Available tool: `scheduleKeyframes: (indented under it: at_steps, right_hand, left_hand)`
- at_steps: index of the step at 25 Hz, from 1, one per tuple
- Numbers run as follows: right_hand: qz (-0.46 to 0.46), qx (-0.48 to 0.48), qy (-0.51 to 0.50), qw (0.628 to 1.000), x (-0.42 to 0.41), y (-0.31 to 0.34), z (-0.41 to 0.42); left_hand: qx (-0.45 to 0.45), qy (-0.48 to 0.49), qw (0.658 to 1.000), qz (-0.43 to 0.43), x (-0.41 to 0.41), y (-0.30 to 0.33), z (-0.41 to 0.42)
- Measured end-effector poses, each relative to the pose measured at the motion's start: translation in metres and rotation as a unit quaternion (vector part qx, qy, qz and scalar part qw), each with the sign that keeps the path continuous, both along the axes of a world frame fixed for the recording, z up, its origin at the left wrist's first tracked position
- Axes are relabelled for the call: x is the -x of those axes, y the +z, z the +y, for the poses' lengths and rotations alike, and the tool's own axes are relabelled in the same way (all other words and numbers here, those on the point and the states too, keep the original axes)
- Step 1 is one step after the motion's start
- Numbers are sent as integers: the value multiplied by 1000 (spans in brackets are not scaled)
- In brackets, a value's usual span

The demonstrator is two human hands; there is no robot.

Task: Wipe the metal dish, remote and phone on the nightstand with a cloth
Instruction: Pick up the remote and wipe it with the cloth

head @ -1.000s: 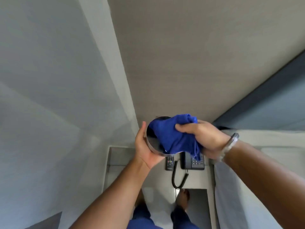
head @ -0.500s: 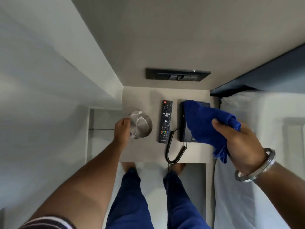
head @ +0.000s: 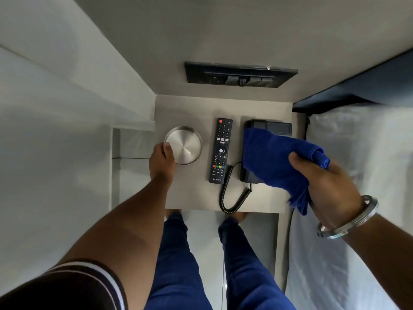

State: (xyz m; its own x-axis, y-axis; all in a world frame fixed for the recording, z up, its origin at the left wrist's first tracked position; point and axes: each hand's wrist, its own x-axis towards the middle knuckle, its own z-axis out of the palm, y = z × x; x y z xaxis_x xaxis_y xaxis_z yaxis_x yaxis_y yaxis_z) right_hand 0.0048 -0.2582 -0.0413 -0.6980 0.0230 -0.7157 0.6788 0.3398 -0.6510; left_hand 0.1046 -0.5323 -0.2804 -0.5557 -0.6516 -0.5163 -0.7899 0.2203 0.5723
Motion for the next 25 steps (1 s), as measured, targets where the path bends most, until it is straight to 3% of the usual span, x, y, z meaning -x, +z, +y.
scheduleKeyframes:
  at_steps: [5, 8, 11, 13, 15, 17, 20, 23, 25]
  right_hand:
    - [0, 20, -11, 1000, 4, -3, -4]
    - [-6, 15, -16, 1000, 4, -4, -1]
    - [-10, 12, -16, 1000, 3, -5, 3]
    - [-9, 10, -13, 1000, 3, -5, 6]
    - [-6, 7, -9, 1000, 6, -5, 8]
    - [-20, -14, -6, 1000, 8, -5, 13]
    - [-20, -29, -1, 999, 5, 0, 30]
    - [-10, -15, -2, 1000, -1, 7, 47]
    - [-21, -46, -6, 999, -2, 22, 53]
  left_hand:
    - [41, -7, 998, -52, -6, -1, -8]
    - [111, 11, 991, -74, 0, 13, -5]
    - [201, -57, 977, 32, 28, 37, 15]
    - [172, -170, 966, 95, 55, 47, 46]
    - [122, -257, 958, 19, 75, 44, 85]
    - [104, -273, 951, -103, 84, 30, 119]
    - [151, -273, 925, -219, 79, 8, 142]
    - [137, -241, 938, -206, 78, 9, 147]
    - [87, -210, 963, -143, 78, 29, 146]
